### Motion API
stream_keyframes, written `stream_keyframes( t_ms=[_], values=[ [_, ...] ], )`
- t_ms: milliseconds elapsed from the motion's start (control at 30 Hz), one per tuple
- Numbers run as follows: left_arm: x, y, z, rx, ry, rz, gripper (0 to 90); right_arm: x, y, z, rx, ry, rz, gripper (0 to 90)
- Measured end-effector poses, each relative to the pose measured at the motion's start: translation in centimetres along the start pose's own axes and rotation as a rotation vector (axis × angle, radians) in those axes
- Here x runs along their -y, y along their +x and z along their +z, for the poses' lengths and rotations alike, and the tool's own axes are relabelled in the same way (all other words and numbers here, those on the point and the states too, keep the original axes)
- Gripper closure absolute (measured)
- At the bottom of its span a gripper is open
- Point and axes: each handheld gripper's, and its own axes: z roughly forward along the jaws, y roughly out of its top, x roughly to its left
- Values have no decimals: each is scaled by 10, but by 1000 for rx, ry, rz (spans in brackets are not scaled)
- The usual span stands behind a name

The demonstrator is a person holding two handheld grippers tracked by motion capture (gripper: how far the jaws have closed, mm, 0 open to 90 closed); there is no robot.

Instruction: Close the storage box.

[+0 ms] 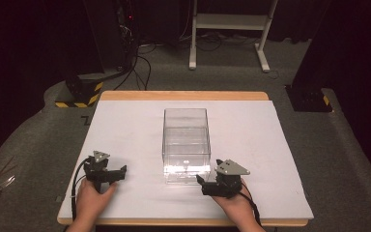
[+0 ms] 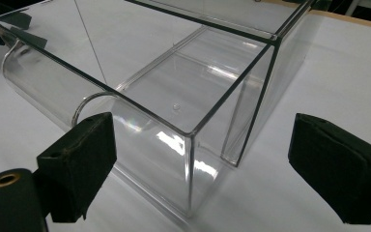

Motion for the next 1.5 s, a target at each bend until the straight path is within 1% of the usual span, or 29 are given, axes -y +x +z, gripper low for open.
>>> stream_keyframes(
  t_ms=[300, 600, 867, 1000, 1167, 1500],
  values=[
    [0, 0, 0, 0, 1, 0, 5, -2, -5, 8, 10, 9, 15, 94],
    [0, 0, 0, 0, 1, 0, 5, -5, -9, 15, 24, 17, 12, 91],
    [0, 0, 0, 1, 2, 0, 5, -7, -13, 24, 34, 24, 20, 91],
    [0, 0, 0, 0, 2, 0, 5, -8, -16, 26, 40, 26, 30, 91],
    [0, 0, 0, 0, 2, 0, 5, -10, -22, 32, 48, 26, 57, 91],
    [0, 0, 0, 1, 2, 0, 6, -15, -27, 43, 76, 15, 71, 92]
  ],
)
